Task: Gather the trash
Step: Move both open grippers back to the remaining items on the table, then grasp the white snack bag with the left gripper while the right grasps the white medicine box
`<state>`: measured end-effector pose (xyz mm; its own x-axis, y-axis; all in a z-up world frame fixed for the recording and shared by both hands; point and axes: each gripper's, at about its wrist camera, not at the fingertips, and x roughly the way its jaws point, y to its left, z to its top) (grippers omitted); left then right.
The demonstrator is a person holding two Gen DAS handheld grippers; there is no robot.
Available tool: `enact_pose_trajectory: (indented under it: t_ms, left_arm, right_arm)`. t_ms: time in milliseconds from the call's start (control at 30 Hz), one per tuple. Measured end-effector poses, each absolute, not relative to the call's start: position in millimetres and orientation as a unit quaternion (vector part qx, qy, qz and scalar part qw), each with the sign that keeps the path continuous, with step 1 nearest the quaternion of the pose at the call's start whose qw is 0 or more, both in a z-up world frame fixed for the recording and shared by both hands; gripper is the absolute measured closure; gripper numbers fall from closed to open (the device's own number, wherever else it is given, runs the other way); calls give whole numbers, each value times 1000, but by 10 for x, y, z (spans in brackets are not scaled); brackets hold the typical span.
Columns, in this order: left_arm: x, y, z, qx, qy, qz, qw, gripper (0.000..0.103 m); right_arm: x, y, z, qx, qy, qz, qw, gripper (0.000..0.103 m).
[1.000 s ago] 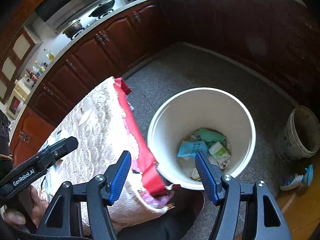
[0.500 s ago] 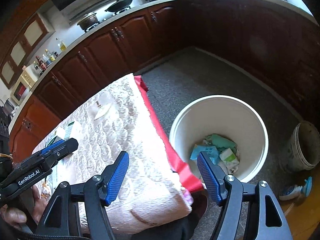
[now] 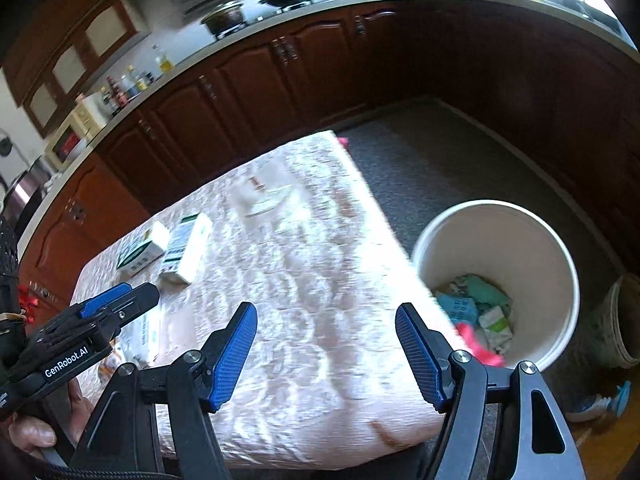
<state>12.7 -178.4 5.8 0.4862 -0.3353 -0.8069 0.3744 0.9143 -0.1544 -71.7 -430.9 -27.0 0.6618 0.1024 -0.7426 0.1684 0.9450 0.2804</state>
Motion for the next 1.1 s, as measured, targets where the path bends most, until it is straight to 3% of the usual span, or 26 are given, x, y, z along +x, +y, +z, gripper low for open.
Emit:
enact_pose_trajectory:
  t_ms: [300,433,767,1100]
  left_arm:
    - [120,-851,-55,3,485,-150,862,44]
    - [151,-465,-191,-10,503,-128,855,36]
    - [227,-26,-619,6,545,-66,836,36]
    - [202,458,-512,-101,548,-90,825,33]
  right_arm:
    - [-454,-3630,-421,137,440,60,885,34]
    - [-326,-3320,-517,122,458,88,876,34]
    - [-111,-2749,-571,88,474,136,865,34]
    - [213,-2211,-769,68,503,174,844,30]
